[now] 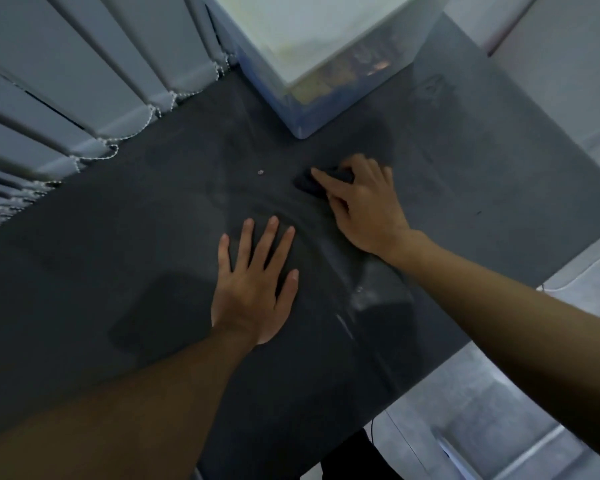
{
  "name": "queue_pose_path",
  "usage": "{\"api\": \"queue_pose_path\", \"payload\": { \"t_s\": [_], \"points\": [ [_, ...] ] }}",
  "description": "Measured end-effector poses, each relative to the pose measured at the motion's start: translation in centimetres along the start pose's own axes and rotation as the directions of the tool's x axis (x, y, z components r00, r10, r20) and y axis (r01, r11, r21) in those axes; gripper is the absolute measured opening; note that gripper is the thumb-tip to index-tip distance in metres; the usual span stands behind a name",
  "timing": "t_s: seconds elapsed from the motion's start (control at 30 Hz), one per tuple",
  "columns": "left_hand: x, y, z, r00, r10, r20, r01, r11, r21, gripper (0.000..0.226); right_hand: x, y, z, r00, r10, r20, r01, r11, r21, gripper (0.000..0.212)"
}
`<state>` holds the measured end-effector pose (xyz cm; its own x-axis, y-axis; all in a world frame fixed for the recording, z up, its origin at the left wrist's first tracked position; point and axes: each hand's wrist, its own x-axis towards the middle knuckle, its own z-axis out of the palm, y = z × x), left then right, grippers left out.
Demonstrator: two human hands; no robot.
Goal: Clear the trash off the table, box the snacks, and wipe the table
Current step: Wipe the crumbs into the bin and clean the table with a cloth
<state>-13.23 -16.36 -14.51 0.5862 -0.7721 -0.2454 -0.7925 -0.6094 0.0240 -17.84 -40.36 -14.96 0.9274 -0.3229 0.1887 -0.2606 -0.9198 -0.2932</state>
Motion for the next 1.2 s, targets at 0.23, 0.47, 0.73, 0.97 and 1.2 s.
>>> {"api": "queue_pose_path", "payload": {
  "t_s": [0.23,0.47,0.73,0.97,1.2],
  "points": [
    [0.1,0.1,0.4,1.000,-0.018,-0.013,0.018,1.000,0.013,0.065,-0.7,3.6,-1.4,0.800,0.575,-0.171,-0.583,0.812,0.001,0.044],
    [0.2,0.5,0.6,0.999,-0.031,-0.035,0.033,0.999,0.038,0.064,-9.2,-0.7,-1.8,0.996,0.076,-0.048,-0.076,0.997,0.005,0.040],
    [0.0,1.1,-0.2,0.999,-0.032,-0.025,0.032,0.999,-0.012,0.066,-13.4,-1.3,-2.6,0.753,0.630,-0.191,-0.630,0.774,0.069,0.041],
    [2.5,5.2,-1.4,0.992,0.069,-0.104,-0.087,0.979,-0.186,0.063,-18.4,0.4,-4.3,0.981,0.186,-0.050,-0.189,0.979,-0.073,0.038],
    [6.6,8.3,-2.2,0.984,0.145,-0.107,-0.157,0.980,-0.121,0.067,-19.5,-0.4,-3.5,0.731,0.638,-0.243,-0.653,0.757,0.020,0.043]
  ]
}}
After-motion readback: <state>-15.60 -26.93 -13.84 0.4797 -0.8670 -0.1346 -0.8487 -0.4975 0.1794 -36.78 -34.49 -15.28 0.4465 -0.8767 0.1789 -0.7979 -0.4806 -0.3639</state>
